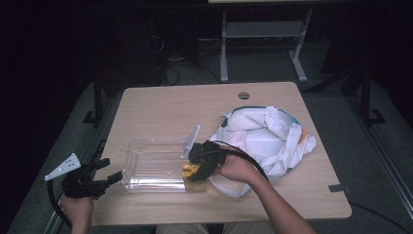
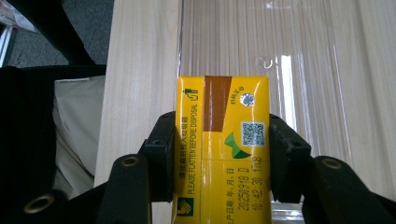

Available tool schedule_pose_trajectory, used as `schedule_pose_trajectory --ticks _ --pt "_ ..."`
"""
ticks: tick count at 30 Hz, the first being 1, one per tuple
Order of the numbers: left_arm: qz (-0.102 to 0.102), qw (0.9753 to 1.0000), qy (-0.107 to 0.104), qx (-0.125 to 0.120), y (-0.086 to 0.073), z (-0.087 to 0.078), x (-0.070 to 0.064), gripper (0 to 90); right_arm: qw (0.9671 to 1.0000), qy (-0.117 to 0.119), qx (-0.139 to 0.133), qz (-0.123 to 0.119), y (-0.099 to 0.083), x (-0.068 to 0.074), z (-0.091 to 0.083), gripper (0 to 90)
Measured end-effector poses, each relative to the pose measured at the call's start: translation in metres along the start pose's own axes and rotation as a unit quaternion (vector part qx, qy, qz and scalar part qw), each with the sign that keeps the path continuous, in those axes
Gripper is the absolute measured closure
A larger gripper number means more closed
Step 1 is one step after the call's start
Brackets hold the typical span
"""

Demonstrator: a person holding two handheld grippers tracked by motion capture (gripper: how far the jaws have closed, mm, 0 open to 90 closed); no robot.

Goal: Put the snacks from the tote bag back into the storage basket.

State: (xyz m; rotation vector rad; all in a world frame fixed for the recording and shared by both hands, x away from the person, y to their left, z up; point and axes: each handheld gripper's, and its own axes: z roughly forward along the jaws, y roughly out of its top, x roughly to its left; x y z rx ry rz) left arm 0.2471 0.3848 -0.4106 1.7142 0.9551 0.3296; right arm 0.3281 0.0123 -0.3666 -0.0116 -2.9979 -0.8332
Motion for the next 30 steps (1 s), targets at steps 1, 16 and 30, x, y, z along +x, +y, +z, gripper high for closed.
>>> schedule_pose_trajectory --ticks 1,16,30 --pt "0.0 1.0 0.0 0.0 0.0 0.0 0.0 12.7 1.0 0.0 0.0 0.0 -0.0001 -0.0001 0.0001 51.0" --pt "0.002 1.0 -0.001 -0.001 -0.0001 0.0002 0.0005 12.7 0.9999 0.001 -0.01 0.005 -0.0025 -0.0002 0.0009 50.4" --pt "0.002 1.0 -0.001 -0.001 0.0001 0.0002 0.0006 12.7 0.9999 0.001 -0.008 0.014 -0.0016 0.0011 0.0001 46.6"
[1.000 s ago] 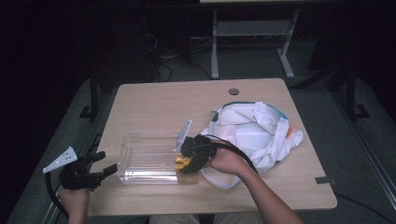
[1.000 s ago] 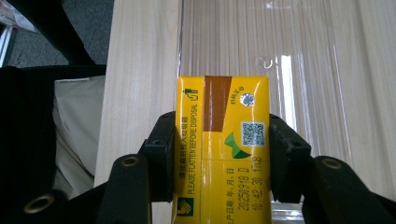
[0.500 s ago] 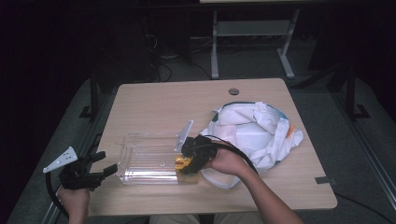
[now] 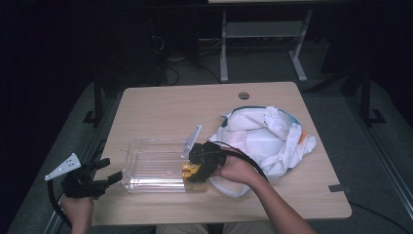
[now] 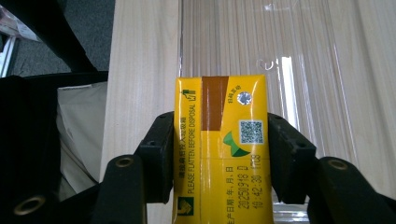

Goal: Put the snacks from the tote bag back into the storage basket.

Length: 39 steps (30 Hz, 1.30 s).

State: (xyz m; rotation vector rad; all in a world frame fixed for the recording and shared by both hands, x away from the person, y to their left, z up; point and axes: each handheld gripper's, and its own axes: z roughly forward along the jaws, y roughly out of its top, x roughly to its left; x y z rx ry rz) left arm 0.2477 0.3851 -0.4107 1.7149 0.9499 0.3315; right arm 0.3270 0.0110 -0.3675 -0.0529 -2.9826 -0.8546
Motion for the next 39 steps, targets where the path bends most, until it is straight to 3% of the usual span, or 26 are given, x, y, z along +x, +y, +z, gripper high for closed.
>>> schedule_pose_trajectory --ticks 39 --pt "0.0 1.0 0.002 0.0 0.0 0.0 -0.001 12.8 0.9997 -0.008 -0.019 0.015 0.002 -0.002 -0.025 40.5"
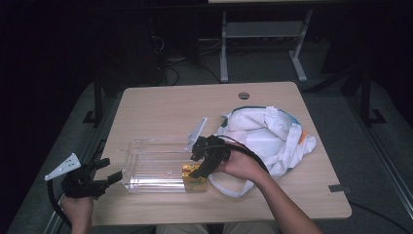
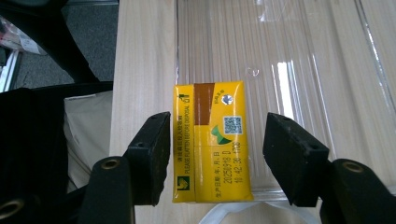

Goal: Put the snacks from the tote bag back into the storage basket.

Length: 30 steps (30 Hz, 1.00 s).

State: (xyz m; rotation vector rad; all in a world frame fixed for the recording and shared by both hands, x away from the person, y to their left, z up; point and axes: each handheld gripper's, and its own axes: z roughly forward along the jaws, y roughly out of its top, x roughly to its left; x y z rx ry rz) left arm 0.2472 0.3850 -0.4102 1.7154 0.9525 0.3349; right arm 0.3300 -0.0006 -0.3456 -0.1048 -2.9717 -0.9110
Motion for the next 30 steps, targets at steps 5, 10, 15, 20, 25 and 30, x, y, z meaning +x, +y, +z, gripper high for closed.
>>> schedule_pose_trajectory --ticks 5,10,15,20,25,30 --pt "0.0 1.0 0.0 0.0 0.0 0.0 0.0 12.7 1.0 -0.005 -0.004 -0.001 0.003 -0.001 -0.006 40.1" --pt "0.0 1.0 -0.001 -0.001 0.0 0.0 0.0 12.8 0.9999 -0.008 -0.006 0.003 0.005 -0.003 -0.012 39.3" --pt "0.0 1.0 0.0 0.0 0.0 0.0 0.0 12.8 0.9998 -0.013 -0.011 0.006 0.005 -0.005 -0.017 38.7" --pt "0.0 1.0 0.0 0.0 0.0 0.0 0.0 12.8 0.9996 -0.02 -0.013 0.012 0.005 -0.008 -0.023 38.0" --pt "-0.002 1.0 0.0 -0.002 0.0 0.0 0.0 12.8 0.9993 -0.029 -0.017 0.016 0.005 -0.011 -0.03 37.0" --pt "-0.001 1.0 0.0 0.0 0.0 0.0 0.0 12.7 0.9986 -0.038 -0.025 0.026 0.001 -0.014 -0.038 36.0"
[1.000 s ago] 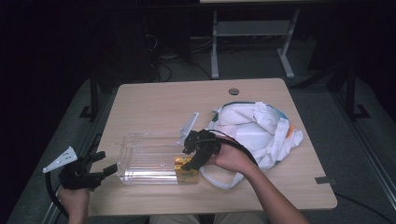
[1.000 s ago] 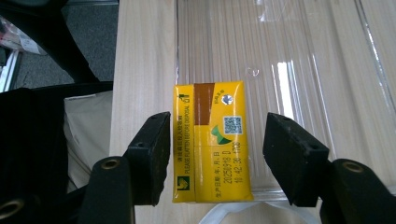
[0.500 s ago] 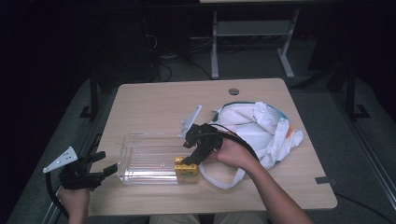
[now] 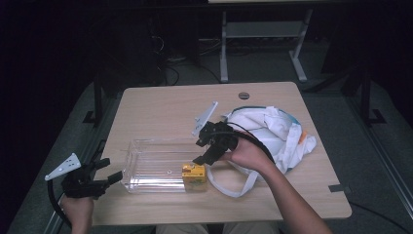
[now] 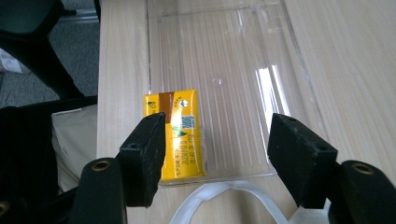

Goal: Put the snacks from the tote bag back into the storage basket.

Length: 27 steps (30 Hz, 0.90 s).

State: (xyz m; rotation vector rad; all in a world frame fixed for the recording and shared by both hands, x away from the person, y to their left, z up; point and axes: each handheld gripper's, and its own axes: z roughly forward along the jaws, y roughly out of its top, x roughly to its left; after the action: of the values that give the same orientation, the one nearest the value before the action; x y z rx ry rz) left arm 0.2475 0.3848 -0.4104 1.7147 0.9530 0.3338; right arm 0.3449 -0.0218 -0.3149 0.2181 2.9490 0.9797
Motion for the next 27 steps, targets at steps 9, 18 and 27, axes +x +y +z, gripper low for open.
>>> schedule_pose_trajectory --ticks 9,18,27 --pt "0.0 1.0 -0.001 0.001 0.0 0.0 0.0 12.8 0.9998 -0.014 -0.002 0.013 -0.007 -0.005 -0.008 36.3" --pt "0.0 1.0 0.0 0.001 0.0 0.0 0.0 12.8 0.9993 -0.027 -0.009 0.025 -0.019 -0.01 -0.02 36.5" --pt "-0.004 1.0 0.0 0.0 0.0 0.001 -0.001 12.8 0.9979 -0.046 -0.015 0.044 -0.035 -0.013 -0.031 36.2"
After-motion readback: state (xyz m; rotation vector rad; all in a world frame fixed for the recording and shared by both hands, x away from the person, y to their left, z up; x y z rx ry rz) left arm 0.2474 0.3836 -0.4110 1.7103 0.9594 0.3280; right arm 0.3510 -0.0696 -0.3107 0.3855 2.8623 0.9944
